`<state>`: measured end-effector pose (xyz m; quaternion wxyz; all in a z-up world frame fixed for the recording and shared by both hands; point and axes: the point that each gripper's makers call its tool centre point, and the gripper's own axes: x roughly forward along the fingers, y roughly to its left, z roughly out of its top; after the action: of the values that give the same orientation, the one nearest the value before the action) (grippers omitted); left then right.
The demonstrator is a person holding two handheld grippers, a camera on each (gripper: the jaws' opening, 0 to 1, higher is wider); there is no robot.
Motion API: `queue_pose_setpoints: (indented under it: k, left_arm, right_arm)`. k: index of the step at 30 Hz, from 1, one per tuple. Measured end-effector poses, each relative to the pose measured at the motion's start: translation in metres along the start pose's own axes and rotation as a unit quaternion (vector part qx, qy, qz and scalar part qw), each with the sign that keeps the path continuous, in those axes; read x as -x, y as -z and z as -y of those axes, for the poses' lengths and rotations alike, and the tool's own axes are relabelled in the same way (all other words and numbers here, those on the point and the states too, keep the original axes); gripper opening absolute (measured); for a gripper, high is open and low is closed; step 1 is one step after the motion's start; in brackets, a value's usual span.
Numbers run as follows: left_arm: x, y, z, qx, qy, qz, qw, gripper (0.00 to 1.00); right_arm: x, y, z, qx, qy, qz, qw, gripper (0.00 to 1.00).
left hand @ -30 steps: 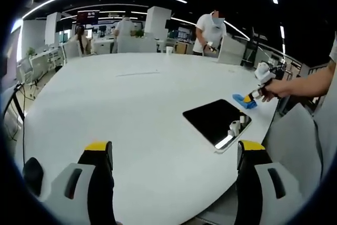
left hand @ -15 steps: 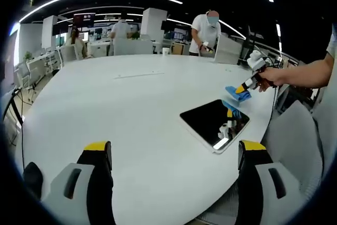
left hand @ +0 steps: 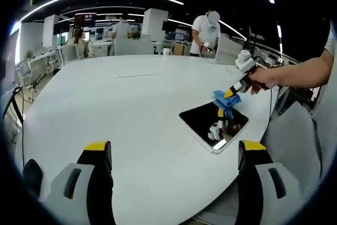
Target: Wipe the mirror surface with the cleaning cloth until all visible marks leave the cleaned area.
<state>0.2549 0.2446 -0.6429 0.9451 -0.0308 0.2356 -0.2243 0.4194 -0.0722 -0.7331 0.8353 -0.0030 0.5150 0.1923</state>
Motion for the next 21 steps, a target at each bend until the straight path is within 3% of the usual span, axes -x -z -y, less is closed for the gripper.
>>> queue_pose_setpoints:
  k: [9,21]
  left_arm:
    - [-0.003,0.001,0.003,0.001,0.002,0.001,1.0000,0.99]
    - [-0.008,0.005,0.010,-0.001,0.008,-0.004,1.0000,0.98]
  right_arm:
    - [-0.005,0.002,-0.008,0.013,0.018,-0.008,0.9997,0.02]
    - [-0.015,0.000,-0.050,0.040,0.001,-0.021,0.9990,0.02]
